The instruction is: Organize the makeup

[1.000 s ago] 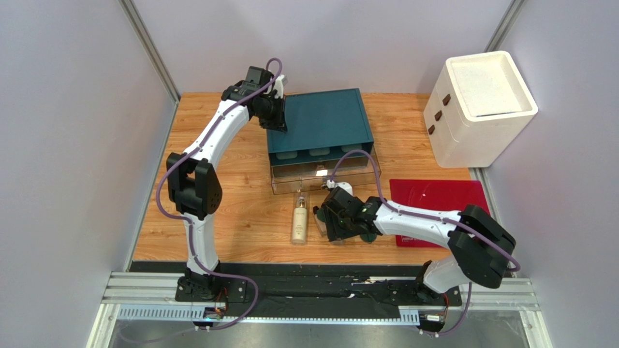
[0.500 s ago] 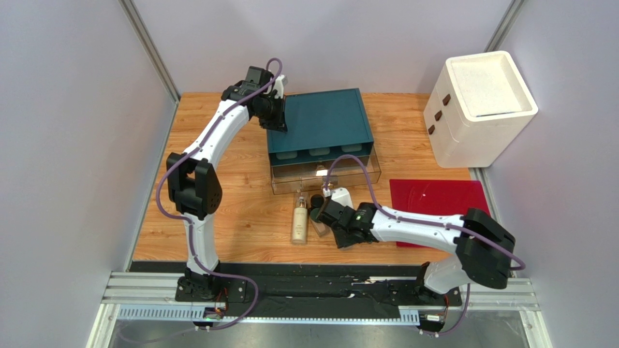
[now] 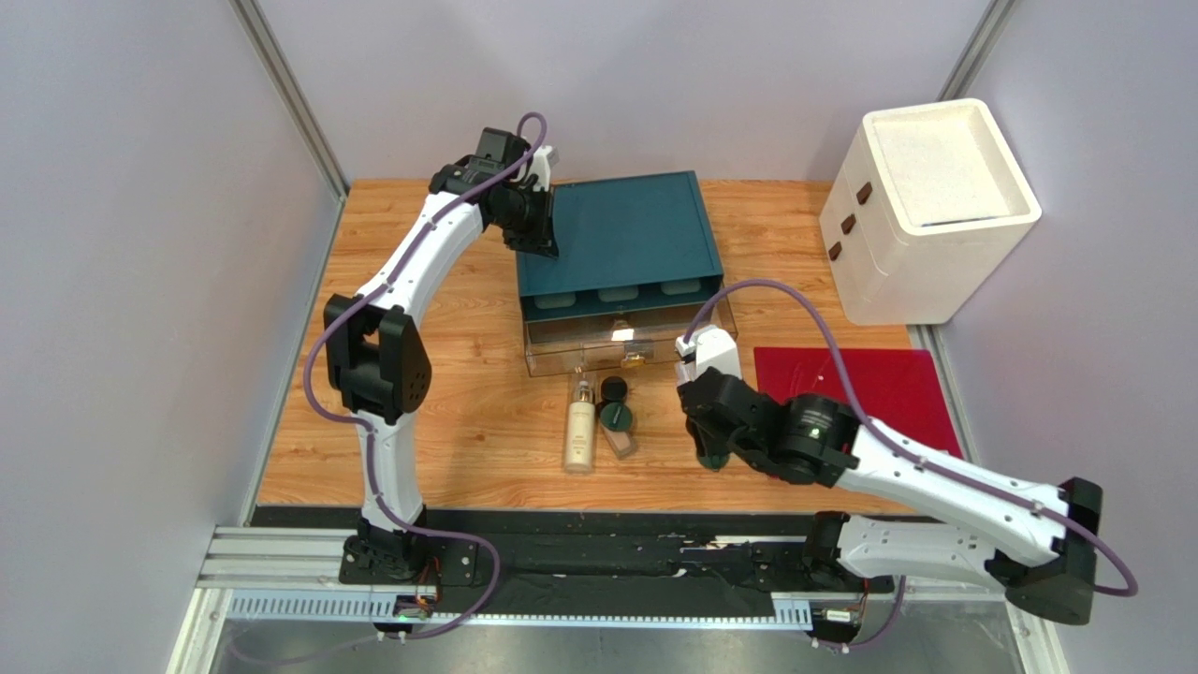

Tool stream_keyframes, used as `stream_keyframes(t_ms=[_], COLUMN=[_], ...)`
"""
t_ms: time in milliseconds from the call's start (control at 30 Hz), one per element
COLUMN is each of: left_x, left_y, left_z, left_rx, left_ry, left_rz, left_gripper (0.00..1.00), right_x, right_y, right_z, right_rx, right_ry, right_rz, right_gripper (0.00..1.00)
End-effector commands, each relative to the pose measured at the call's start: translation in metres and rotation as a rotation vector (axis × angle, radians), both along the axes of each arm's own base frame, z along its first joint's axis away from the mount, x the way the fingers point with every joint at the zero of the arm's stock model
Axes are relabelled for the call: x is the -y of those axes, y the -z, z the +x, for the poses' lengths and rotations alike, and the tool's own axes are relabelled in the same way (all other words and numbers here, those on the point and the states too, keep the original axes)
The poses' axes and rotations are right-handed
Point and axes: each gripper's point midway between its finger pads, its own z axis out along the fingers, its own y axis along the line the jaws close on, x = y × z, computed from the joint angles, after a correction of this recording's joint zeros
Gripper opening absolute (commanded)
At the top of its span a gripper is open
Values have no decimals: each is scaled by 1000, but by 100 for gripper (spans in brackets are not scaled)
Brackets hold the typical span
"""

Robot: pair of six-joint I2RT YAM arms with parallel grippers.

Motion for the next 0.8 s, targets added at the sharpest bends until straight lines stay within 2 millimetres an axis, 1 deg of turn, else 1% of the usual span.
stream_keyframes(t_ms=[0, 33, 67, 100, 133, 167, 233, 267, 300, 367, 400, 467, 500, 533, 600, 633, 700, 733, 767], left_x=[-29, -28, -29, -29, -28, -27, -26, -26, -26, -28, -29, -29, -29, -29, -28, -27, -26, -26, -26], left_y=[87, 87, 88, 88, 86, 86, 85, 84, 83, 83, 83, 83, 83, 83, 83, 84, 84, 84, 84], left_z=[-64, -63, -64, -63, -62, -62, -61, -61, -60, -61, -61, -62, -62, -62, -63, -63, -62, -62, -61], left_rx=[-375, -375, -379, -382, -381, -382, -380, -379, -376, -378, -378, -381, -381, -383, -385, -387, -387, -389, -389], left_ry=[18, 23, 26, 25, 28, 29, 33, 33, 33, 40, 40, 45, 45, 44, 45, 46, 44, 44, 44], left_rz=[190, 191, 193, 197, 193, 190, 184, 186, 185, 198, 201, 204, 204, 201, 195, 191, 190, 191, 191], left_gripper=[0, 0, 0, 0, 0, 0, 0, 0, 0, 0, 0, 0, 0, 0, 0, 0, 0, 0, 0], right_x=[11, 10, 6, 9, 2, -4, -13, -22, -28, -36, -44, -53, -60, -67, -78, -86, -96, -101, -102], right_y=[-83, -86, -103, -107, -104, -117, -119, -116, -121, -122, -119, -119, -110, -114, -109, -103, -96, -88, -85], right_z=[48, 58, 68, 80, 91, 100, 115, 125, 133, 145, 155, 166, 173, 178, 184, 190, 191, 194, 193], right_rx=[354, 369, 395, 381, 372, 386, 383, 384, 383, 383, 367, 356, 335, 338, 326, 311, 280, 259, 245], right_ry=[-48, -37, -21, -6, -22, -23, -46, -67, -78, -99, -109, -120, -135, -147, -183, -195, -231, -239, -244], right_rz=[-55, -79, -63, -65, -93, -67, -51, -53, -32, -28, -21, 3, -2, 10, 14, 9, 12, 5, 4], right_gripper=[0, 0, 0, 0, 0, 0, 0, 0, 0, 0, 0, 1, 2, 4, 6, 6, 7, 7, 7])
